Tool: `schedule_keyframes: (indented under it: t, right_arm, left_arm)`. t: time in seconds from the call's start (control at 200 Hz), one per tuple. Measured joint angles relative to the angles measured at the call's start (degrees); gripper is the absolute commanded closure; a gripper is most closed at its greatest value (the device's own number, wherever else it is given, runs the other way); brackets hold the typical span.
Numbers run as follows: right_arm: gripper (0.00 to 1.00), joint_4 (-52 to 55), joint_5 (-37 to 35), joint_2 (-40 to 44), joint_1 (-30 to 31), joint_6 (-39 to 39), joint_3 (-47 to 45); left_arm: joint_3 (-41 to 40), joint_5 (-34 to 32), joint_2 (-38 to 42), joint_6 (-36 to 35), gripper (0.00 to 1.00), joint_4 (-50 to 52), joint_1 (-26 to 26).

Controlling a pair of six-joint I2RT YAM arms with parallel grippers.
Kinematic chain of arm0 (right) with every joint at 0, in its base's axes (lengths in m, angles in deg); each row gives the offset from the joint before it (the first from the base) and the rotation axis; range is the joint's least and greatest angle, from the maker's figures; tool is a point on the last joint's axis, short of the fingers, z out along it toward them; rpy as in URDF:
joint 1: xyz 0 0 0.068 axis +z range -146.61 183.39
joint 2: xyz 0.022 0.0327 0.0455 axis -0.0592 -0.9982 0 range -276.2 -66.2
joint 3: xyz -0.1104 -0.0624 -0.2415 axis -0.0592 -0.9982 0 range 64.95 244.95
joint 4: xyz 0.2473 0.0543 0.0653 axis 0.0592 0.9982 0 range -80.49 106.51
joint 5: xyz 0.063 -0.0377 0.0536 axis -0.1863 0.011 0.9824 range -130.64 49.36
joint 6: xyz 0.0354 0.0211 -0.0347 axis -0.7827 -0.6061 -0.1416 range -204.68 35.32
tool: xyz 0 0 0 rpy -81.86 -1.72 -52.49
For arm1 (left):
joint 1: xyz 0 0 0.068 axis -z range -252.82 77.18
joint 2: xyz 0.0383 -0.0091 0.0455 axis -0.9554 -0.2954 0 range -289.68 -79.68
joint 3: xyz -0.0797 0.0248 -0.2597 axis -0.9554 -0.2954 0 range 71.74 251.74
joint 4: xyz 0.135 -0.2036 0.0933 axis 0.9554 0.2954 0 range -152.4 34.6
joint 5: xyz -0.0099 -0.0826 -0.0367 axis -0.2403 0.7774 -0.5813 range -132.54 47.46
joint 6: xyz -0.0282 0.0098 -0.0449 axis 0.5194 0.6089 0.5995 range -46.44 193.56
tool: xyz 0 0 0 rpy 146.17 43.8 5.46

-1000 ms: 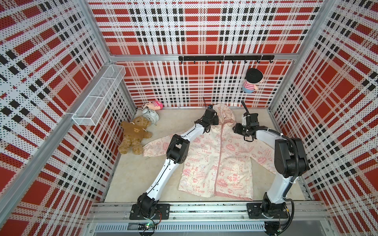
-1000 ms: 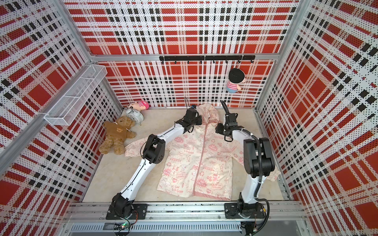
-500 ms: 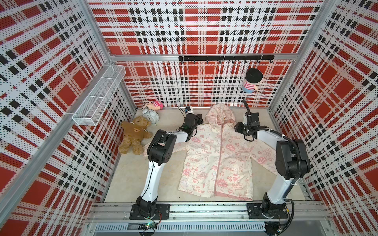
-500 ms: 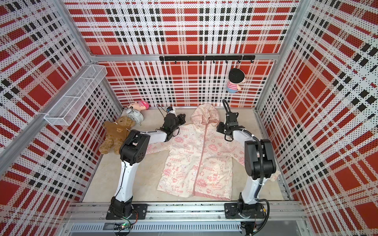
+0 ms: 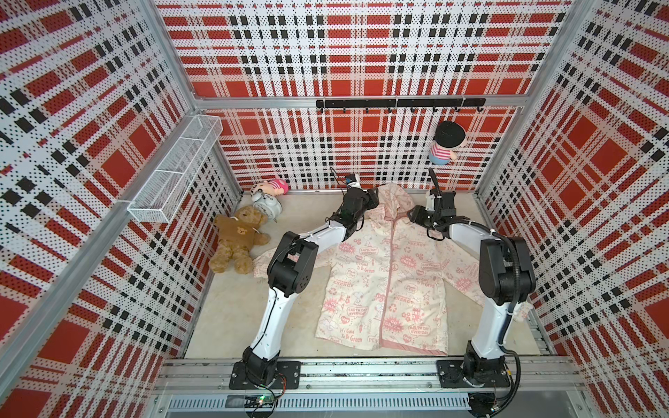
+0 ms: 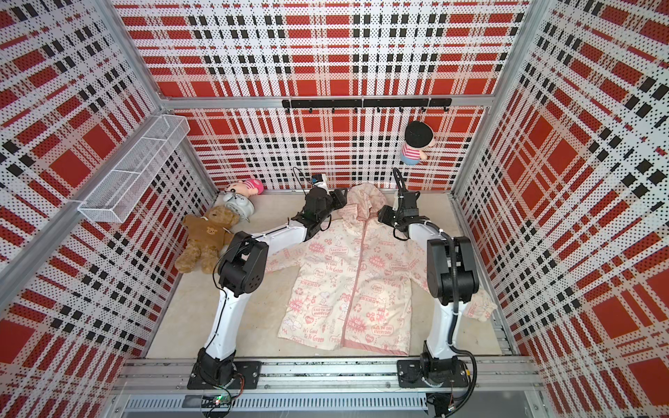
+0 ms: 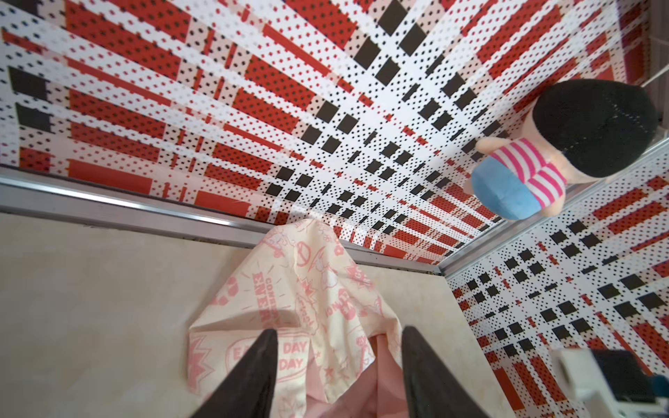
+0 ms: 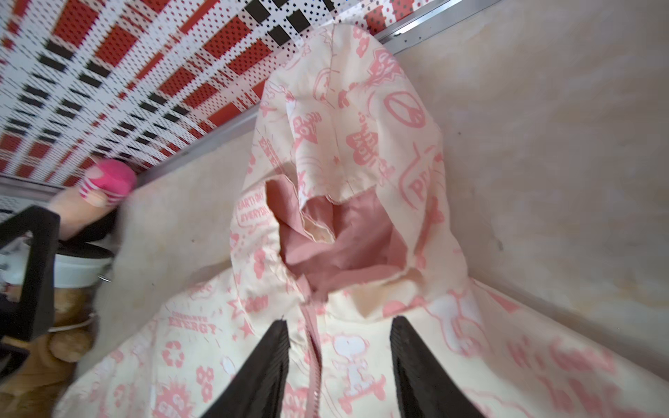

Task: Unzip the jacket
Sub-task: Smooth out the jacket at the center of the board.

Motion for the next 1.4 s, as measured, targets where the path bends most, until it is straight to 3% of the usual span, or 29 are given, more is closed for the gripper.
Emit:
schedule_keyframes:
  t: [0.1,0.281,0.371,0.696,1.067,1.242,1.403]
  right_arm:
    - [0.65,-4.48,3.19,-5.27,-0.48,-4.98,2.67]
    - [0.66,-7.74,6.82,-13.64,-0.59,-11.69,9.27]
    - [0.65,-5.7,6.34,-15.34,-0.59,-12.26,12.5]
    - [0.65,2.58,-2.05,-14.93,-1.38,-8.0,15.23]
    - [0.66,10.29,-5.03,-15.13,-5.55,-5.44,16.92]
    - [0.67,10.67,-4.2,-16.41,-5.75,-4.68,18.08]
    - [0.66,11.23,-2.27,-17.11,-5.75,-3.76,18.56]
  left_arm:
    - [6.97,3.1,-4.37,0.79,0.51,2.19,-0.57]
    - [22.64,8.5,-16.24,2.05,0.48,9.7,-0.87]
    - [25.86,9.49,-19.54,2.64,0.48,13.22,-0.72]
    - [27.91,11.15,-22.01,4.11,0.48,19.12,-0.59]
    - [27.02,9.68,-22.43,4.5,0.52,23.23,-1.46]
    - [22.6,9.6,-21.59,4.46,0.58,20.31,-2.01]
    - [12.33,9.16,-16.83,4.44,0.67,13.73,-2.23]
